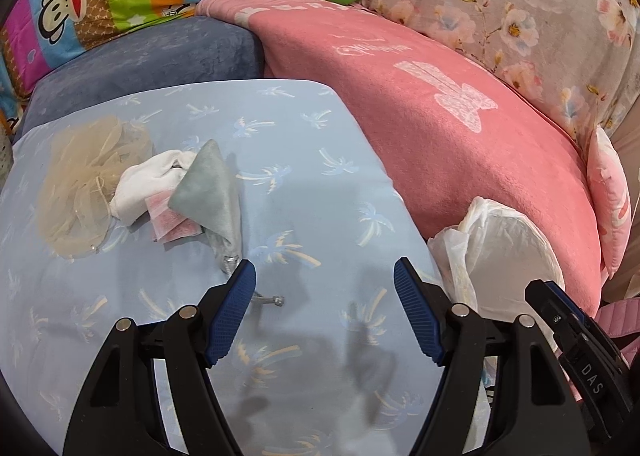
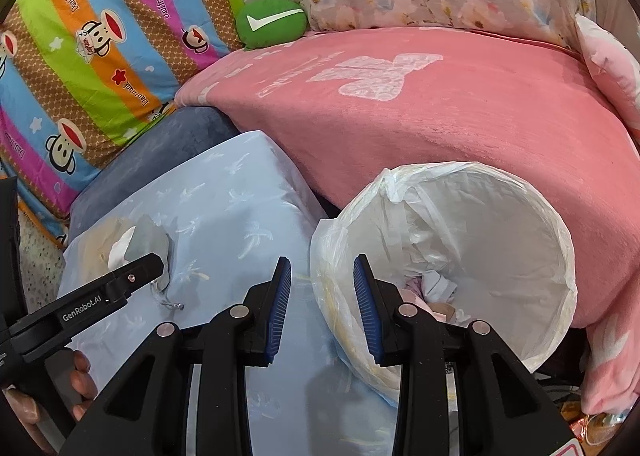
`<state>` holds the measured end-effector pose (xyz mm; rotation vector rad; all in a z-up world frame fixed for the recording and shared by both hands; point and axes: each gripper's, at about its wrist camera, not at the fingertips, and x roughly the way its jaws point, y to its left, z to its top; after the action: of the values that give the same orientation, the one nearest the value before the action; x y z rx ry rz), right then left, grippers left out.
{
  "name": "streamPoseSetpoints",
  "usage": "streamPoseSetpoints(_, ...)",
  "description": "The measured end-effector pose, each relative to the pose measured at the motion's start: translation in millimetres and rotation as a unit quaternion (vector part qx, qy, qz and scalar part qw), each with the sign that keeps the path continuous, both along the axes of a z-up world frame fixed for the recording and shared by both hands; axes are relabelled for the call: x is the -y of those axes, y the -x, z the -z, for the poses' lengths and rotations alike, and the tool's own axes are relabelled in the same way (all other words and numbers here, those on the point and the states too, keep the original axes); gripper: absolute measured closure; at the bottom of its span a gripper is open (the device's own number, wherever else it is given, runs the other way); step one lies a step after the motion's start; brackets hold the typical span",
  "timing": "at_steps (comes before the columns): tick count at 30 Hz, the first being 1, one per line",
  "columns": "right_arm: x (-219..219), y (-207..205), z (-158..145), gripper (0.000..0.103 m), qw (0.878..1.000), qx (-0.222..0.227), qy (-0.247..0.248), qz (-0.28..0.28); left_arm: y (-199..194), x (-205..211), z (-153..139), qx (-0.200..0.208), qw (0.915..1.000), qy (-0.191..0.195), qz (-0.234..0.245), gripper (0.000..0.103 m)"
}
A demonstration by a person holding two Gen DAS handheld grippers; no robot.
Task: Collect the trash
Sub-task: 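Move both tools back to the pile toward the beige tulle mesh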
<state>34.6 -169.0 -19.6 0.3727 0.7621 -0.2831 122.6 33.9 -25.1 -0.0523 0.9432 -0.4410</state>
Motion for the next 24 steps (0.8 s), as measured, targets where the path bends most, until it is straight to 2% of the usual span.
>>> streamPoseSetpoints(13,-29,-23,6,0.07,0.999,-0.013,0.007,-0.033,-14,-39,7,-0.005,0.999,-0.001,-0.044,0.033)
streamPoseSetpoints(20,-51,-44,11,0.068,0.998,-0.02,0.009,-0.057,-24,-72,11,-0.005,0.9966,-0.01,-0.082,0.023)
streamPoseSetpoints(24,-69,-61,11,0.062,0.997,-0.02,0.011,-0.076,-33,-96,14,-0.003,0.9937,-0.015,-0.111,0.019)
